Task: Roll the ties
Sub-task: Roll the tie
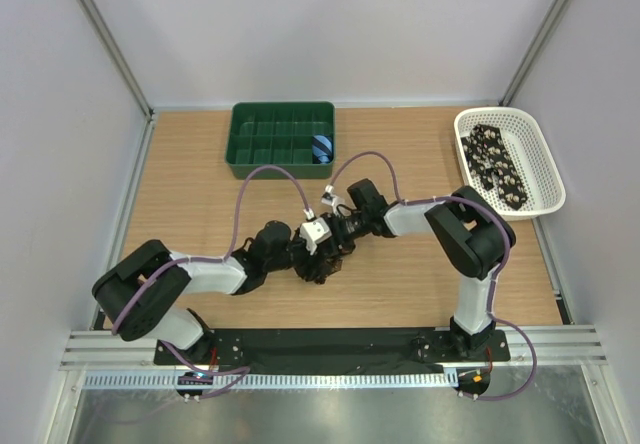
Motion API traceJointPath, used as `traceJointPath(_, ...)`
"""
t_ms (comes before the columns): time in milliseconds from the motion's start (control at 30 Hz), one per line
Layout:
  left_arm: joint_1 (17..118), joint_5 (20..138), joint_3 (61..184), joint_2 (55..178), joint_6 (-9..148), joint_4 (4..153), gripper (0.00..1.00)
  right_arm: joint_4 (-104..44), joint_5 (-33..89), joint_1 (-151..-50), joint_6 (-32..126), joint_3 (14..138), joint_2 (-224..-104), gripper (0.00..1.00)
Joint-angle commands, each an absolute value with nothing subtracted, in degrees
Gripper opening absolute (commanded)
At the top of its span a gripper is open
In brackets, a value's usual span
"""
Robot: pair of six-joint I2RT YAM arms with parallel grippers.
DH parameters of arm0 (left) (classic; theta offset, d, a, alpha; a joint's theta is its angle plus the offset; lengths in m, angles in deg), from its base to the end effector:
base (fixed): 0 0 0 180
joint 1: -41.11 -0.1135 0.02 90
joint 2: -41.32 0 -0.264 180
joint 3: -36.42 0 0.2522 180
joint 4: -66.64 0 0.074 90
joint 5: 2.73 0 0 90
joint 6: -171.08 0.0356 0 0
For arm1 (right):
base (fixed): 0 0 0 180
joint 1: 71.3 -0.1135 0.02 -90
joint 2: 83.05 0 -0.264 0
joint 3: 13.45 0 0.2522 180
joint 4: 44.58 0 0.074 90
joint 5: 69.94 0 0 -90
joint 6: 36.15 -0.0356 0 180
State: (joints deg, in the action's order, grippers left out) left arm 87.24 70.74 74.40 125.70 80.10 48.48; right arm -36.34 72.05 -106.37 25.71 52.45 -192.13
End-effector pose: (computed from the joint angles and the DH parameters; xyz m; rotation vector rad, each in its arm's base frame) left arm 0.1752 -0.1969 0.1424 0.9897 1.8980 -0.7936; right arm 0.2704 0.2241 0.1154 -0.6014 2.5740 1.5601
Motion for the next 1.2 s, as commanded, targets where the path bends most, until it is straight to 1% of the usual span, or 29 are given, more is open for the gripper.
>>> traceJointPath(0,86.9,71.7,75.0,126.5,82.0,50.8,0.54,-33.2,71.0,-104.2,27.8,51.9,-188.1,0.53)
traceJointPath(33,86.9,71.7,75.0,126.7,82.1,51.0,0.54,-33.0,71.0,-104.0,28.0,51.8,-187.6,0.55)
traceJointPath(67,86.9,71.7,75.1,126.8,82.1,51.0,0.54,-32.4,70.9,-103.8,27.9,51.8,-187.3,0.62)
traceJointPath(133,86.9,71.7,75.2,126.9,82.2,51.3,0.54,-32.0,70.7,-103.2,28.1,51.8,-186.1,0.66)
traceJointPath(233,86.9,71.6,75.5,127.1,82.4,51.7,0.53,-31.6,70.4,-102.4,27.9,51.6,-185.7,0.69)
traceJointPath(367,86.9,71.4,75.8,127.5,82.4,52.4,0.53,-31.2,70.0,-100.7,27.9,50.4,-184.3,0.69)
traceJointPath(433,86.9,71.2,76.6,127.5,82.3,53.7,0.53,-31.2,68.1,-99.1,28.4,49.2,-181.1,0.69)
traceJointPath(500,86.9,71.1,77.5,127.4,82.3,55.5,0.53,-28.9,64.9,-98.5,29.5,46.5,-177.2,0.69)
traceJointPath(533,86.8,70.6,77.7,127.2,82.1,56.4,0.53,-27.6,59.6,-98.5,30.4,45.8,-175.3,0.69)
traceJointPath(567,86.9,70.4,77.9,127.1,82.0,56.3,0.53,-25.4,57.3,-98.5,31.8,45.0,-170.5,0.68)
traceJointPath(600,87.0,70.3,77.8,126.9,82.0,56.4,0.53,-24.6,55.1,-98.5,32.2,43.0,-168.3,0.68)
traceJointPath(633,87.0,70.7,77.9,126.8,81.7,56.8,0.53,-24.1,50.5,-98.5,32.5,41.8,-165.2,0.68)
traceJointPath(700,87.0,70.8,78.1,126.8,81.4,57.5,0.53,-23.4,46.5,-98.7,32.4,37.7,-156.6,0.66)
traceJointPath(767,87.0,71.4,78.0,126.8,81.3,57.6,0.53,-24.6,43.3,-100.2,31.5,33.4,-151.2,0.63)
traceJointPath(800,87.0,71.6,78.4,126.8,81.3,57.6,0.53,-24.3,41.4,-102.2,31.7,32.6,-145.8,0.60)
traceJointPath(833,87.0,71.8,78.4,127.0,79.8,57.9,0.53,-23.8,39.2,-104.8,32.2,32.0,-143.5,0.58)
traceJointPath(867,87.0,71.8,78.6,127.1,79.4,57.9,0.53,-22.1,31.8,-107.8,33.1,31.7,-141.3,0.57)
traceJointPath(900,87.0,71.9,78.5,127.2,79.0,57.8,0.53,-21.4,28.1,-115.7,34.1,31.3,-138.5,0.56)
traceJointPath(933,87.0,71.9,78.5,127.1,78.9,57.8,0.53,-21.0,24.5,-119.2,34.7,31.0,-137.7,0.56)
traceJointPath(967,87.0,72.2,78.4,127.0,78.7,57.8,0.53,-20.7,17.8,-123.3,35.2,30.6,-137.3,0.55)
traceJointPath(1000,87.0,72.3,78.4,126.9,78.6,57.9,0.53,-20.6,14.5,-129.7,35.7,30.5,-137.1,0.54)
traceJointPath(1033,87.0,72.2,78.3,126.8,78.5,58.0,0.53,-21.4,12.2,-133.5,37.1,30.3,-137.5,0.51)
traceJointPath(1067,87.0,72.2,78.3,126.6,78.4,58.1,0.53,-21.9,10.0,-136.9,37.7,30.2,-138.0,0.50)
traceJointPath(1100,87.1,72.2,78.3,126.4,78.4,58.3,0.53,-21.9,3.5,-144.1,38.2,30.5,-138.9,0.49)
traceJointPath(1167,87.1,72.3,78.4,126.1,78.4,58.5,0.53,-22.8,-2.8,-151.1,40.5,32.7,-143.4,0.48)
